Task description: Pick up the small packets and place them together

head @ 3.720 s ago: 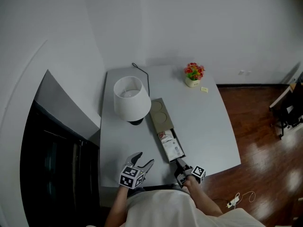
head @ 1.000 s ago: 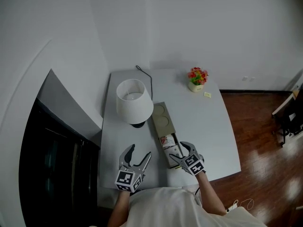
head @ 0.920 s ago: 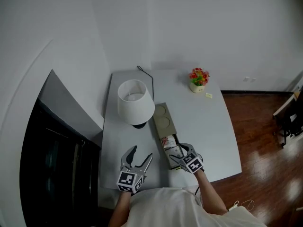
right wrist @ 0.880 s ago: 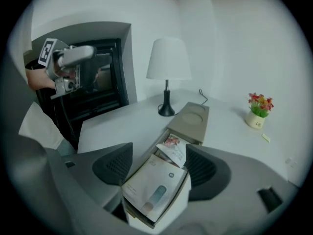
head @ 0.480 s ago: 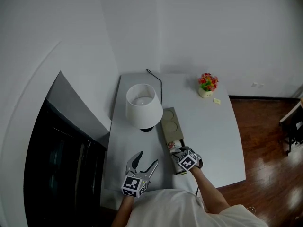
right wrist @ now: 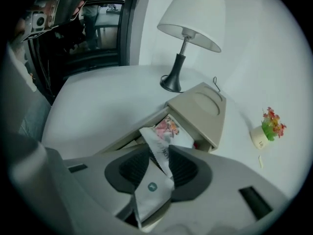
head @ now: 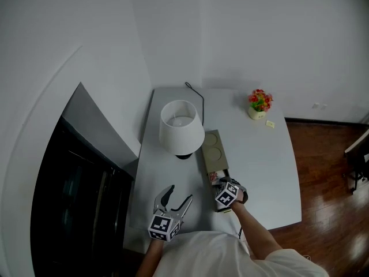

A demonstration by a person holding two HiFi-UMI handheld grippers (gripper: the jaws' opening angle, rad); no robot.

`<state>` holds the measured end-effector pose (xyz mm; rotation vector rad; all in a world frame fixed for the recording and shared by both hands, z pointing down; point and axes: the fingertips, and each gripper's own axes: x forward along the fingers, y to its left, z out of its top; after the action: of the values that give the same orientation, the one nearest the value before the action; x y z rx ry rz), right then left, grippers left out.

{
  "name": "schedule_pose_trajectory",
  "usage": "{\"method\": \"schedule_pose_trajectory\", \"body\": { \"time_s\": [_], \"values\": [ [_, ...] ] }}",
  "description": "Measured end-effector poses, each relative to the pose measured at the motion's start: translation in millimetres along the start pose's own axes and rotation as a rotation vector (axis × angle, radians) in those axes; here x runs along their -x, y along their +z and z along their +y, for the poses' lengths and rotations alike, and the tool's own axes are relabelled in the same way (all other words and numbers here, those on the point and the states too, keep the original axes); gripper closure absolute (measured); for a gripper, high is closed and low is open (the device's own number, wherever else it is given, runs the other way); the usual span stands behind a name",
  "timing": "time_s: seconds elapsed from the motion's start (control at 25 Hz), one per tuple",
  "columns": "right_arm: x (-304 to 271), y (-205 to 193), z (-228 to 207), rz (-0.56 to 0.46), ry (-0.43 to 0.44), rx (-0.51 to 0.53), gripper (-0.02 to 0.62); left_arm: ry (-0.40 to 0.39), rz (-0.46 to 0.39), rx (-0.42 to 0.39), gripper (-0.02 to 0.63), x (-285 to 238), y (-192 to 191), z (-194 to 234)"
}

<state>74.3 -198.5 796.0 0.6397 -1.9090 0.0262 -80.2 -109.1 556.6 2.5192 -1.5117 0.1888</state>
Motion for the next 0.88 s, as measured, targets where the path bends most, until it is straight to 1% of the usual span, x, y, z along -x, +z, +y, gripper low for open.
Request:
{"method": "schedule_pose_trajectory", "body": {
  "time_s": [0.04,0.08,0.12,0.16,0.32,0.44,0.56,0.76,0.88],
  "values": [
    [3.3,1.7,-1.4,-0.003,-0.014,0.013,0.479,-0.001,0.003,0.001,0.307,0.7,-0.9,0.0],
    [6.9,3.6,-2.5,-0.008,-0.027,0.025,0.509,-0.003,0.004,0.002,0.307,1.3,-1.1,-0.3],
    [10.8,5.1,-3.8,-0.016,-0.040,0.036,0.558,-0.006,0.003,0.001,0.307,1.8,-1.1,-0.8],
    [14.9,5.9,-5.3,-0.024,-0.055,0.045,0.591,-0.010,0.003,0.001,0.308,2.1,-1.1,-1.7],
    [41.8,9.4,-8.3,-0.063,-0.108,0.066,0.592,-0.023,-0.001,0.001,0.307,2.2,-1.4,-5.1],
    [69.8,14.9,-6.5,-0.113,-0.133,0.071,0.592,-0.034,-0.004,0.002,0.307,1.6,-1.8,-7.2],
    [99.9,20.6,-10.9,-0.163,-0.179,0.070,0.592,-0.041,-0.011,0.007,0.308,1.7,-2.1,-8.0],
    [147.9,27.8,-33.5,-0.226,-0.273,0.066,0.592,-0.046,-0.010,0.012,0.308,0.2,-3.2,-7.0],
    [172.1,23.5,-51.4,-0.252,-0.322,0.044,0.592,-0.051,-0.007,0.013,0.308,0.3,-3.7,-6.0]
  ]
}}
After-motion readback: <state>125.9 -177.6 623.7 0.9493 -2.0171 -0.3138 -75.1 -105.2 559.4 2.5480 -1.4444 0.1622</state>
